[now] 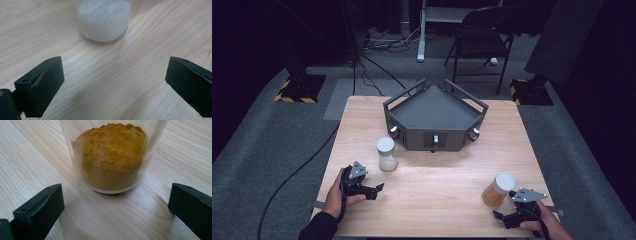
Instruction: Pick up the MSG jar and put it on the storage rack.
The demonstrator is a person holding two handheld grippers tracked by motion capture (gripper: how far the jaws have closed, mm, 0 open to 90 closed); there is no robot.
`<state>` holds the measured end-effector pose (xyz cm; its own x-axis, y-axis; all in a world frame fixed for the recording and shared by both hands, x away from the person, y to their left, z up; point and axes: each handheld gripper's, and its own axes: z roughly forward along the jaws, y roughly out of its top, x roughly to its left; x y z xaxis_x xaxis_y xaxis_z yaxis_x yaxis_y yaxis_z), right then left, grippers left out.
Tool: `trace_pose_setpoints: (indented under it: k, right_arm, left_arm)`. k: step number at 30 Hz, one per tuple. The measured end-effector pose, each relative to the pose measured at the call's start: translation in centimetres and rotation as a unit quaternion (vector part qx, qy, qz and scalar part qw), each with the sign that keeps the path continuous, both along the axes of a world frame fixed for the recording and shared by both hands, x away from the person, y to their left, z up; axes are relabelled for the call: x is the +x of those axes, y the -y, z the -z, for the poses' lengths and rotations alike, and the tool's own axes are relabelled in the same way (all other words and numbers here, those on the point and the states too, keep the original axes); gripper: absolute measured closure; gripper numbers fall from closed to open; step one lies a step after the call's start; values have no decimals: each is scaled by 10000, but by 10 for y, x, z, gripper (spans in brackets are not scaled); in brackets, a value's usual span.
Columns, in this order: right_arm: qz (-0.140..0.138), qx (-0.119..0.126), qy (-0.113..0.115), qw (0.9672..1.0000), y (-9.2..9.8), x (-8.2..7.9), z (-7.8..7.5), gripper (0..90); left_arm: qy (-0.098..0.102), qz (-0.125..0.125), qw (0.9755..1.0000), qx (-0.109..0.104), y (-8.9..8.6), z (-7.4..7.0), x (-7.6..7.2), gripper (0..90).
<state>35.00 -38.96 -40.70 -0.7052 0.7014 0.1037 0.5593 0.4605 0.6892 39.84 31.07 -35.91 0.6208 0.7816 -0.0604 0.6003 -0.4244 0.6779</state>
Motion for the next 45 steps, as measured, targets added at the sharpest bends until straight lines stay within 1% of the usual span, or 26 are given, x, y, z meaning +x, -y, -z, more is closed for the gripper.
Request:
trace_pose_setpoints:
  k: [5, 11, 16, 22, 27, 32, 36, 37, 39, 42, 44, 45]
  right_arm:
    - [0, 0, 0, 10000, 0, 0, 0, 1]
    - [-1, -1, 1, 10000, 0, 0, 0, 1]
    - [0, -5, 3, 10000, 0, 0, 0, 1]
    - [3, -4, -3, 10000, 0, 0, 0, 2]
    - [4, -4, -3, 10000, 0, 0, 0, 1]
    - [4, -6, -6, 10000, 0, 0, 0, 1]
    - [5, -8, -8, 10000, 0, 0, 0, 1]
    - [9, -7, -7, 10000, 0, 0, 0, 1]
    - [9, -4, -4, 10000, 0, 0, 0, 1]
    - [9, -2, -1, 10000, 0, 0, 0, 1]
    - [9, -2, -1, 10000, 0, 0, 0, 1]
    - [8, -2, -2, 10000, 0, 0, 0, 1]
  left_arm:
    - [78, 11, 10000, 28, 3, -3, -1, 19]
    - [219, 14, 9997, 48, 9, -9, -2, 18]
    - [295, -32, 9995, -47, 11, -12, -1, 17]
    - [367, 9, 9993, -48, 16, -14, 1, 17]
    - [482, 8, 9988, -105, 19, -18, 3, 16]
    - [483, -72, 9987, -112, 18, -20, 3, 16]
    - [510, -146, 9983, -223, 15, -19, 4, 16]
    - [510, -146, 9983, -223, 15, -19, 4, 16]
    - [495, -123, 9982, -302, 12, -17, 7, 16]
    - [463, -126, 9984, -292, 13, -16, 10, 15]
    - [474, -136, 9983, -309, 13, -15, 11, 15]
    - [494, -125, 9983, -283, 15, -15, 13, 15]
